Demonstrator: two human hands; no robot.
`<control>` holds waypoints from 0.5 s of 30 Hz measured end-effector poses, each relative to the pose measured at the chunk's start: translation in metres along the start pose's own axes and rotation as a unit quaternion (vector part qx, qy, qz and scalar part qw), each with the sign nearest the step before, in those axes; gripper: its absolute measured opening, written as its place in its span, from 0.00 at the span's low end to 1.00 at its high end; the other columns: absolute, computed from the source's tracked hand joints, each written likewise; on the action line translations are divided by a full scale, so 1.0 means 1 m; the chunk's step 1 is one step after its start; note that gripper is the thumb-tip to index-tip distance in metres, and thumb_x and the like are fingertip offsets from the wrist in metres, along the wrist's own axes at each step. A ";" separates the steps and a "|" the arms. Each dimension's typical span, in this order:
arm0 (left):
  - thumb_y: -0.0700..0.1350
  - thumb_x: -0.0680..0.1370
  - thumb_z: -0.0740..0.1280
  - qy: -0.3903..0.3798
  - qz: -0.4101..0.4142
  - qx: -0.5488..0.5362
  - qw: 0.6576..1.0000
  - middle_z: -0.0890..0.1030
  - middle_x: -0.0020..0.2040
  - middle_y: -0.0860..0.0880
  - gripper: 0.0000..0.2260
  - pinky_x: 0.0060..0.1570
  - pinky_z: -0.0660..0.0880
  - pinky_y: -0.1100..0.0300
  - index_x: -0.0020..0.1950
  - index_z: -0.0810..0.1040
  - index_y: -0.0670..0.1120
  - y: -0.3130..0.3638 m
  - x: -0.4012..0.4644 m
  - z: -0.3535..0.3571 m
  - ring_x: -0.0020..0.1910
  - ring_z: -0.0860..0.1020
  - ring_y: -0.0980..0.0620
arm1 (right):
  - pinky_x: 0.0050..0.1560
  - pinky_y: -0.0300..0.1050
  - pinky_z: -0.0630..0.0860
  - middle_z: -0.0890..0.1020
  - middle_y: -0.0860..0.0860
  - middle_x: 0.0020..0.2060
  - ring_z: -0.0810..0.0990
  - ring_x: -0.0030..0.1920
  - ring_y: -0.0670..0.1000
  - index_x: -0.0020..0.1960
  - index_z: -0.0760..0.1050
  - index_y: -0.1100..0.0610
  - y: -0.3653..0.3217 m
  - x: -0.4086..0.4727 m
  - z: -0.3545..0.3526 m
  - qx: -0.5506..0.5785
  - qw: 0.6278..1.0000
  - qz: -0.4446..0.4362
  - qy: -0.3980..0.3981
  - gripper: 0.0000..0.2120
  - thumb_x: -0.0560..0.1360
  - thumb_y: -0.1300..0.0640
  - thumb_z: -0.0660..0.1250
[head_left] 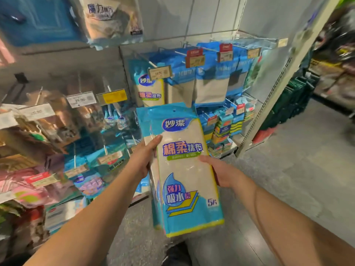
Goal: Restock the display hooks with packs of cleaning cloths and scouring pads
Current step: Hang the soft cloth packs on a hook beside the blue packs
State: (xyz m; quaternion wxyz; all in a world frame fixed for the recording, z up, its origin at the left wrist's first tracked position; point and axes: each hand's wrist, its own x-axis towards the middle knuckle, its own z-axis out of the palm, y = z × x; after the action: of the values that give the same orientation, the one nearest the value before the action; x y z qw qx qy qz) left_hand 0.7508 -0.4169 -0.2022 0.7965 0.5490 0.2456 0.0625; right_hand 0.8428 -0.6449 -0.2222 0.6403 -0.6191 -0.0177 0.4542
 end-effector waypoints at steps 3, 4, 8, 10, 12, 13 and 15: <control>0.49 0.77 0.73 0.020 -0.001 -0.022 1.000 0.86 0.54 0.42 0.19 0.53 0.81 0.42 0.65 0.74 0.46 0.003 0.052 0.003 0.52 0.85 0.41 | 0.64 0.55 0.75 0.84 0.54 0.57 0.82 0.60 0.55 0.63 0.79 0.53 -0.044 0.041 -0.014 -0.021 0.998 -0.046 0.031 0.28 0.70 0.36 0.68; 0.49 0.75 0.74 0.022 0.000 -0.017 1.000 0.86 0.55 0.41 0.22 0.54 0.81 0.42 0.66 0.73 0.46 0.005 0.070 0.004 0.52 0.85 0.41 | 0.64 0.54 0.75 0.84 0.53 0.57 0.82 0.60 0.55 0.62 0.79 0.54 -0.064 0.057 -0.020 -0.047 0.995 -0.074 0.055 0.27 0.72 0.36 0.67; 0.46 0.76 0.74 0.026 0.006 0.016 1.000 0.85 0.56 0.42 0.21 0.55 0.81 0.41 0.65 0.70 0.46 0.015 0.128 0.014 0.52 0.85 0.42 | 0.58 0.58 0.76 0.84 0.54 0.55 0.82 0.57 0.56 0.58 0.77 0.53 -0.149 0.117 -0.032 -0.082 0.971 -0.186 0.127 0.22 0.73 0.40 0.71; 0.46 0.76 0.74 0.028 0.011 0.040 0.999 0.84 0.57 0.44 0.19 0.56 0.80 0.42 0.63 0.70 0.49 0.020 0.149 0.018 0.52 0.85 0.44 | 0.52 0.56 0.77 0.83 0.54 0.53 0.83 0.52 0.54 0.53 0.77 0.50 -0.173 0.145 -0.037 -0.095 0.961 -0.222 0.137 0.16 0.72 0.42 0.72; 0.46 0.76 0.74 0.032 0.016 0.057 0.998 0.84 0.56 0.45 0.20 0.52 0.81 0.47 0.64 0.69 0.48 0.025 0.165 0.020 0.49 0.86 0.48 | 0.55 0.59 0.80 0.84 0.54 0.53 0.84 0.53 0.56 0.53 0.77 0.51 -0.183 0.168 -0.044 -0.061 0.961 -0.230 0.140 0.10 0.76 0.48 0.71; 0.46 0.76 0.74 0.035 0.020 0.066 0.997 0.83 0.57 0.45 0.21 0.51 0.81 0.49 0.65 0.69 0.48 0.027 0.172 0.021 0.49 0.86 0.49 | 0.55 0.62 0.80 0.85 0.56 0.53 0.84 0.54 0.58 0.54 0.77 0.53 -0.186 0.177 -0.046 -0.028 0.964 -0.222 0.141 0.09 0.77 0.50 0.70; 0.47 0.76 0.74 0.048 0.024 0.098 0.994 0.83 0.58 0.47 0.22 0.52 0.80 0.52 0.65 0.68 0.49 0.028 0.181 0.020 0.49 0.85 0.52 | 0.54 0.65 0.80 0.84 0.58 0.54 0.84 0.54 0.60 0.57 0.77 0.58 -0.190 0.191 -0.051 0.028 0.968 -0.203 0.144 0.11 0.79 0.53 0.69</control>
State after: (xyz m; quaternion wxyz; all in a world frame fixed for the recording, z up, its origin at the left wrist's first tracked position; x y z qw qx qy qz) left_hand 0.9227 -0.3558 -0.2299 0.7245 0.6263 0.2755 0.0837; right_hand 1.0910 -0.5347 -0.1838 0.7317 -0.6437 -0.0380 0.2209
